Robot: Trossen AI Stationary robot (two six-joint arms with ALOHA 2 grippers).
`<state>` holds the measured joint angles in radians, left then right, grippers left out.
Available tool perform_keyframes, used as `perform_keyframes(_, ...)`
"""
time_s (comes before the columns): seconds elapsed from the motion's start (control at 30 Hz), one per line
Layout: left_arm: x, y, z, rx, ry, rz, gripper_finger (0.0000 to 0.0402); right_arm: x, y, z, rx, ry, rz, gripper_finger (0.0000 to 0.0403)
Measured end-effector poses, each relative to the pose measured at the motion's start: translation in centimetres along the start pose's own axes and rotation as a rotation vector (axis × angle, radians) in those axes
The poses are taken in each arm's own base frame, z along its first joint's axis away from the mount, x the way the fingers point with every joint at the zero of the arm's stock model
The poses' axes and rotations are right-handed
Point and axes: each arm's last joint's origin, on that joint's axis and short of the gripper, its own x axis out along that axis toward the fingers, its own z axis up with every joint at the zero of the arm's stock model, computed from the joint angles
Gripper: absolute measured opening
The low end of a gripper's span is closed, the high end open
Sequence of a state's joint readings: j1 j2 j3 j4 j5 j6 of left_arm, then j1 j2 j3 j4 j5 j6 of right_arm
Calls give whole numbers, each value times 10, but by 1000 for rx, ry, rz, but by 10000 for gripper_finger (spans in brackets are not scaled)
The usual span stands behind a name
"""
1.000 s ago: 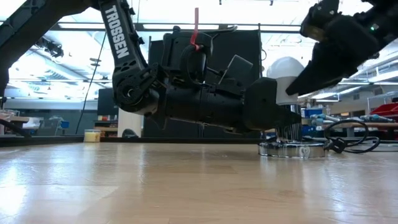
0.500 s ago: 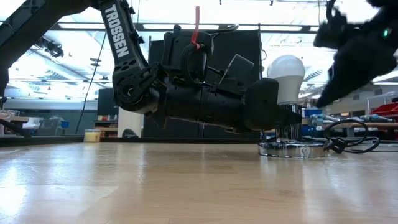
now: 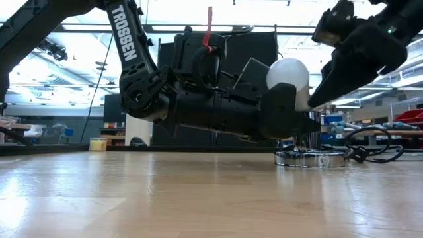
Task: Screw lightbulb
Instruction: Remove the lightbulb from the silver lamp
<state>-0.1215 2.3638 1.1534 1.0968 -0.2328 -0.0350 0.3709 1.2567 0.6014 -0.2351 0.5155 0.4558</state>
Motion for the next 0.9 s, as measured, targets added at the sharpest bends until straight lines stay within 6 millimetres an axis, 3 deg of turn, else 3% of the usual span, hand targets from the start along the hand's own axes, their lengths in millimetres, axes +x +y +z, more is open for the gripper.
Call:
perform_keyframes(0.37, 0, 0, 0, 1, 0, 4, 188, 4, -5, 7, -30, -38, -7, 229)
perform_keyframes(0.63, 0, 0, 1, -1, -9, 3, 188, 12, -18, 18, 54, -64, -6, 229)
perform_keyframes(0.9, -1, 1, 1, -7, -20, 73, 188, 39, -13, 14, 85, -44, -25, 229)
